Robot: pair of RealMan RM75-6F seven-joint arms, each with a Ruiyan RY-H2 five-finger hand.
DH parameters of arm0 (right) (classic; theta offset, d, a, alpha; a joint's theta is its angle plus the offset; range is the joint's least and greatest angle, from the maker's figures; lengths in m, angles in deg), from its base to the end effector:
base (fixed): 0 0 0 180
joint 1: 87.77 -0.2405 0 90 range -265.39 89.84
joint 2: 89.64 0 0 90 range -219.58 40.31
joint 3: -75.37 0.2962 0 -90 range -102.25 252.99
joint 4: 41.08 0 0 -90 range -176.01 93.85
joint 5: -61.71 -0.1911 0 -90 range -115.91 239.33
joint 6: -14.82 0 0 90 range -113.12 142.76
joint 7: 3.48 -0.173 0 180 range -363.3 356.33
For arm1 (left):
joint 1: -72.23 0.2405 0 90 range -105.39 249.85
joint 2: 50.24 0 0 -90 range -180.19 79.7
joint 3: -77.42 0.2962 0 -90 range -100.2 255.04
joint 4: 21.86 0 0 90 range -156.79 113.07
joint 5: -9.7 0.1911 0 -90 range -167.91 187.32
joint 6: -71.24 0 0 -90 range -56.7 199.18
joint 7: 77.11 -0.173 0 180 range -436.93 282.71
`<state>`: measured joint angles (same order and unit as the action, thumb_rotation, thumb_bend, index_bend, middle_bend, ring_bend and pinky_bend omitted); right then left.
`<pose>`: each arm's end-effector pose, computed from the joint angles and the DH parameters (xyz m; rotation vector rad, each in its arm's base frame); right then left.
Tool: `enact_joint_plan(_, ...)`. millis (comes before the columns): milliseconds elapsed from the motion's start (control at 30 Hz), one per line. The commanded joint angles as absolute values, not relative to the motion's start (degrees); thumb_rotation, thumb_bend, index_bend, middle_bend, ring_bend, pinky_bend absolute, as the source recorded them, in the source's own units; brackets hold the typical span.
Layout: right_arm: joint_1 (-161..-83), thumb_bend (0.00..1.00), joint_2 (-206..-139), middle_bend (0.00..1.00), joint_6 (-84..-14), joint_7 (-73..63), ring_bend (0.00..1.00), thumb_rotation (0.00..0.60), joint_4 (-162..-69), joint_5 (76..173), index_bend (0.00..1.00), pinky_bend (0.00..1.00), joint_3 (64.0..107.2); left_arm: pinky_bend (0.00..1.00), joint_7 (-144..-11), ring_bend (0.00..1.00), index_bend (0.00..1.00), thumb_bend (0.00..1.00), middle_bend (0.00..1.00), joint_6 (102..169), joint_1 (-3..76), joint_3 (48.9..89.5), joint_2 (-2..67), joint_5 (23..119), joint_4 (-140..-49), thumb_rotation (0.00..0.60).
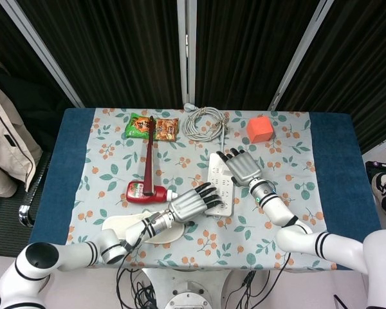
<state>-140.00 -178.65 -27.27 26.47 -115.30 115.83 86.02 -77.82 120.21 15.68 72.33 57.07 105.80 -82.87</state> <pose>-0.1623 -0.4474 -0.0183 2.0030 -0.7717 0.6494 -0.0564 0.3638 -0.1368 -2.4360 -0.4972 -1.1168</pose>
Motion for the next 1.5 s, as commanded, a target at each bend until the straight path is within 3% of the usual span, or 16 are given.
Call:
enact_joint_plan(33,-140.4,0.32,-179.6,0.33,-27.2,25.7,0.17,0.6,-114.1,116.5,0.17,0.31,85.6,0.06,-77.7,0.04,0.13,0.07,0.12,120.4,15.6,72.7,57.3,105.5,-82.5,0.6)
enact_joint_plan(433,-140.7,0.36,-181.3,0.41,-28.2,23.9,0.26,0.6,-111.6,118.0,0.35,0.37,84.5,0.06,-76.1,0.04,0.13,0.07,0.13,120.5,15.3,74.3,58.4,104.2,-80.4,0.6)
enact_joint_plan(600,-140.5,0.42,-181.7,0.45,-28.8,22.7,0.32,0.6,-111.0,118.8,0.52,0.4,84.4,0.06,-75.2,0.04,0.13,0.07,0.13,120.7,15.0,74.5,58.5,103.8,-80.2,0.6)
enact_joint_plan(767,-139.9,0.55,-182.3,0.58,-29.7,20.1,0.45,0.6,-109.9,121.0,0.76,0.46,84.3,0.06,-74.2,0.04,0.13,0.07,0.13,120.7,14.8,74.6,58.5,103.3,-80.0,0.6)
enact_joint_plan(900,-139.1,0.6,-183.0,0.63,-30.7,16.4,0.49,0.6,-108.5,123.9,0.88,0.49,84.2,0.06,-73.5,0.04,0.13,0.07,0.13,120.6,14.7,74.8,58.5,102.9,-79.8,0.6)
enact_joint_plan(1200,-137.3,0.64,-184.5,0.7,-33.1,7.1,0.55,0.6,-105.1,130.2,0.99,0.52,83.9,0.07,-71.8,0.06,0.13,0.07,0.14,120.0,14.1,75.1,58.4,102.4,-79.5,0.6)
enact_joint_plan(1500,-135.8,0.69,-186.0,0.74,-34.9,-0.1,0.58,0.6,-101.7,134.7,1.0,0.54,83.2,0.07,-69.7,0.06,0.13,0.07,0.14,118.5,13.3,74.9,57.8,101.3,-79.9,0.6)
